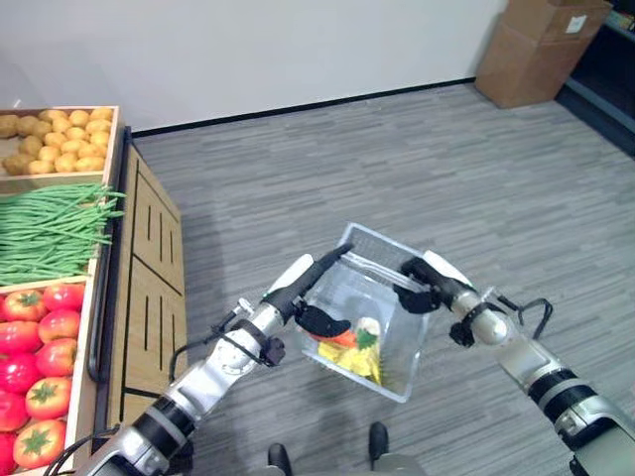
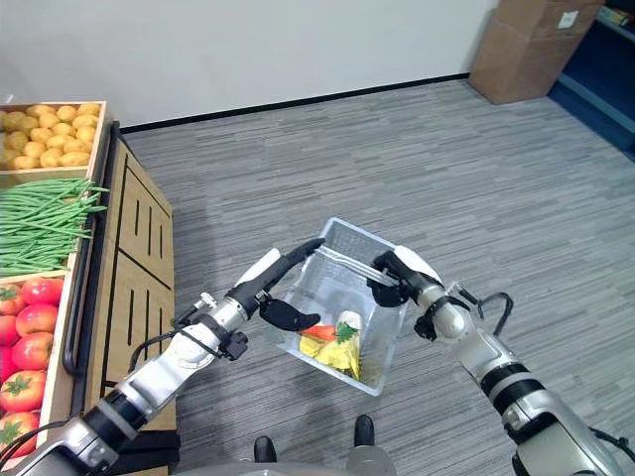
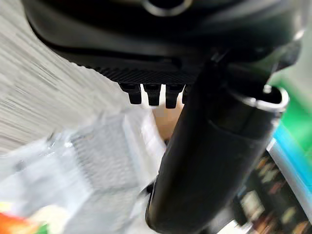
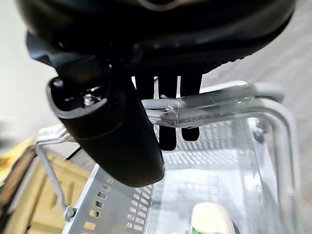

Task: Get the vegetables into the basket

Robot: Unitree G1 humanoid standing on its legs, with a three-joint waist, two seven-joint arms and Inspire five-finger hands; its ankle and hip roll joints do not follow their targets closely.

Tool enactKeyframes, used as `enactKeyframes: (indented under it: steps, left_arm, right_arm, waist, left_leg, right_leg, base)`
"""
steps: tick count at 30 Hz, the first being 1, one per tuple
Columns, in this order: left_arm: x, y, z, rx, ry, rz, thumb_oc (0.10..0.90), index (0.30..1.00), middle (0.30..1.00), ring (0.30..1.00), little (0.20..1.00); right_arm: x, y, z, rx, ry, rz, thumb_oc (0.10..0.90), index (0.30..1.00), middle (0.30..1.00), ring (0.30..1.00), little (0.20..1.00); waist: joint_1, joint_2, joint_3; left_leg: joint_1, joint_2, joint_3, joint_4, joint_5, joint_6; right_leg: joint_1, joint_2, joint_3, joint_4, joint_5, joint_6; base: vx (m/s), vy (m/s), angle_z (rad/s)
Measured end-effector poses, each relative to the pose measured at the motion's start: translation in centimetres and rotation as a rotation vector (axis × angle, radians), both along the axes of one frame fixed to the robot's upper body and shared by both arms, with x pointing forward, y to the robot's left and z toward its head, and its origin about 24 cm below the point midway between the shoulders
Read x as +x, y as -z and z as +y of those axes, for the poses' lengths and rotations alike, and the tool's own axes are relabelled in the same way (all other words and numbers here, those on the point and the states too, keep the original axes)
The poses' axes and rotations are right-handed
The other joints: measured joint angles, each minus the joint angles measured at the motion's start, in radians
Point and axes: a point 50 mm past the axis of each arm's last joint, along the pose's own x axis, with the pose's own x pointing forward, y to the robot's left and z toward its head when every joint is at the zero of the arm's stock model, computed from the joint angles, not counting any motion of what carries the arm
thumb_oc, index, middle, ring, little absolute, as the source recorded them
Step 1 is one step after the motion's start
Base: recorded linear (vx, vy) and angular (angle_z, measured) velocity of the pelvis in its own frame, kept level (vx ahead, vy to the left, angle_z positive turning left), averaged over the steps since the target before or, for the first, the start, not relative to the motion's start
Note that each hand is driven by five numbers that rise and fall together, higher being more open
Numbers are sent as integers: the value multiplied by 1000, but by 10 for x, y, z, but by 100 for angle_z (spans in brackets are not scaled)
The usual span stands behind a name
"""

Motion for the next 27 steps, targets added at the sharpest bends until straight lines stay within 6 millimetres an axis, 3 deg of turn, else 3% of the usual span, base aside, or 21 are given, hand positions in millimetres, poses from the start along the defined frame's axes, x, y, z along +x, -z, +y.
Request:
enactKeyframes:
  steps: [2,7,14,16,17,20,23,24,27]
  left_arm:
    - [-7,1,12,-76,-47,37,900,1000,1000,1000,1000]
    - [-32,26,49,-199,-203,211,900,1000,1000,1000,1000]
    - [-69,83,89,-195,-413,485,900,1000,1000,1000,1000]
    - [-80,103,100,-176,-477,560,900,1000,1000,1000,1000]
    - [-91,122,106,-124,-516,636,900,1000,1000,1000,1000]
    - [-118,155,113,-12,-578,784,900,1000,1000,1000,1000]
    - [-149,189,106,70,-637,956,900,1000,1000,1000,1000]
    - [-168,203,102,121,-647,1043,900,1000,1000,1000,1000]
    - [-179,218,96,116,-740,1133,900,1000,1000,1000,1000]
  right_arm:
    - [-8,11,-8,-5,47,31,400,300,300,300,300]
    - [-40,42,-32,4,225,118,400,300,300,300,300]
    - [-95,81,-62,19,466,265,400,300,300,300,300]
    - [-114,92,-68,66,568,294,400,300,300,300,300]
    - [-129,99,-71,88,629,325,400,300,300,300,300]
    - [-153,111,-74,92,690,396,400,300,300,300,300]
    - [-178,122,-77,122,815,457,400,300,300,300,300]
    - [-184,126,-74,134,833,475,400,300,300,300,300]
    - [-196,135,-65,163,867,513,400,300,300,300,300]
  waist:
    - [6,0,1]
    - [20,5,2]
    - [40,10,2]
    - [40,19,-3]
    - [37,27,-14]
    - [32,43,-25]
    - [26,48,-46]
    - [18,51,-49]
    - [17,41,-67]
  left_leg:
    - [0,1,-3,0,0,-1]
    - [-2,0,-12,0,1,-3]
    - [3,0,-32,0,4,-6]
    - [5,0,-45,0,5,-7]
    - [4,0,-47,0,5,-7]
    - [0,0,-50,0,5,-8]
    - [0,0,-50,-1,4,-9]
    - [-2,1,-50,-1,2,-11]
    - [-10,2,-54,-1,1,-10]
  right_leg:
    - [0,0,-1,0,-1,0]
    - [4,-2,-12,-3,-3,-1]
    - [21,-3,-32,-5,-8,-3]
    - [31,-4,-43,-5,-10,-3]
    - [30,-4,-44,-5,-12,-3]
    - [28,-4,-45,-4,-13,-4]
    - [28,-4,-46,-3,-16,-5]
    - [26,-3,-46,-4,-23,1]
    - [18,-2,-47,0,-25,-2]
  base:
    - [-32,-7,6]
    - [-21,-2,6]
    - [-25,-1,8]
    - [-35,-3,13]
    - [-26,0,9]
    - [-8,0,1]
    - [0,0,0]
    - [0,0,0]
    - [0,0,0]
